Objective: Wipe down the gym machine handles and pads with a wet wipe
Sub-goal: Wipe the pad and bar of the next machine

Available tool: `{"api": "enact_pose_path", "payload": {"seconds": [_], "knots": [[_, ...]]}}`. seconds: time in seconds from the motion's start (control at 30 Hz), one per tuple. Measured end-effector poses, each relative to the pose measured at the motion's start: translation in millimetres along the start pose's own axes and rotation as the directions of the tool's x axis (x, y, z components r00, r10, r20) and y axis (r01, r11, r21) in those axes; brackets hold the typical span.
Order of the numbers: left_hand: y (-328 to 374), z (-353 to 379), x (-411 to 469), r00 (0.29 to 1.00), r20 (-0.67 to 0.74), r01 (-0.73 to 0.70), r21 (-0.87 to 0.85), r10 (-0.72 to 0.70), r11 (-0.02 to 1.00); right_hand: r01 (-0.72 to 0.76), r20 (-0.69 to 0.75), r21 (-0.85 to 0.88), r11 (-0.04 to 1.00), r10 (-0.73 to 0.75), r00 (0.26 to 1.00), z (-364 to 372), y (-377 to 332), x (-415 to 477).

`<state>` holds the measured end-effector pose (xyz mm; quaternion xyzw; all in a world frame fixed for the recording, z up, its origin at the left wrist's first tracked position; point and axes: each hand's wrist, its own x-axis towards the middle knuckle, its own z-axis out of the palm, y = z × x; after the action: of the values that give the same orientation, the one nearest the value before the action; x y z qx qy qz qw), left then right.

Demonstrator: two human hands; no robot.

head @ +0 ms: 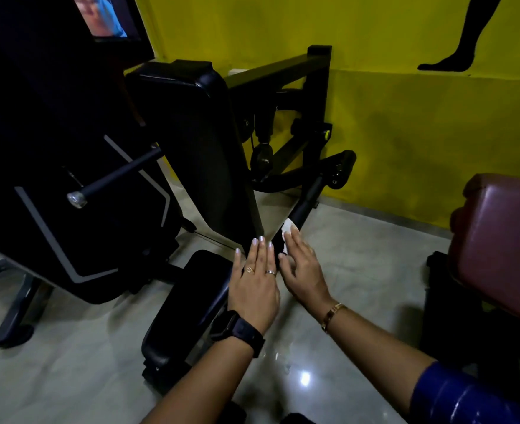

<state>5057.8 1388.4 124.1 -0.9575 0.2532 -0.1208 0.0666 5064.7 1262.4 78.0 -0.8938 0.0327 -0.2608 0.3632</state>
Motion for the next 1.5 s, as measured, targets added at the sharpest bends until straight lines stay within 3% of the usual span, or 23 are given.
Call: {"api": "enact_pose_path", "payload": {"seconds": [0.2,0.33,0.47,0.63,0.87,1.17,1.27,1.5], "knots": [[-3,1,13,0.984,-0.022,-0.177,0.055,0.178,0.983,0.01,-0.113,-0.071,0.997,-0.018,0.993,2,31,44],[0,1,16,0.972,0.007,-0.235,0.066,0.236,0.97,-0.077,-0.114,-0.045,0.996,0.072,0.991,-5,52,71],[-2,2,17,0.968,0.059,-0.246,0.027,0.244,0.969,0.054,-0.156,-0.029,0.998,-0.058,0.986,-4,38,49],[0,-1,20,0.966,0.103,-0.243,0.039,0.238,0.969,0.209,-0.094,-0.024,0.978,-0.21,0.973,-1,53,29],[9,-13,55,0.939,0.203,-0.296,0.062,0.278,0.953,-0.023,-0.163,-0.053,0.998,0.015,0.987,-14,82,103],[15,-3,66,0.955,0.192,-0.232,0.001,0.228,0.973,0.055,-0.2,-0.013,0.998,-0.057,0.978,0,79,73],[16,-4,74,0.924,0.295,-0.255,0.005,0.243,0.967,0.05,-0.235,-0.003,0.999,-0.05,0.971,-1,87,85],[25,-5,82,0.936,0.294,-0.21,0.029,0.193,0.977,-0.226,-0.206,0.082,0.971,0.238,0.949,-17,106,140]]}}
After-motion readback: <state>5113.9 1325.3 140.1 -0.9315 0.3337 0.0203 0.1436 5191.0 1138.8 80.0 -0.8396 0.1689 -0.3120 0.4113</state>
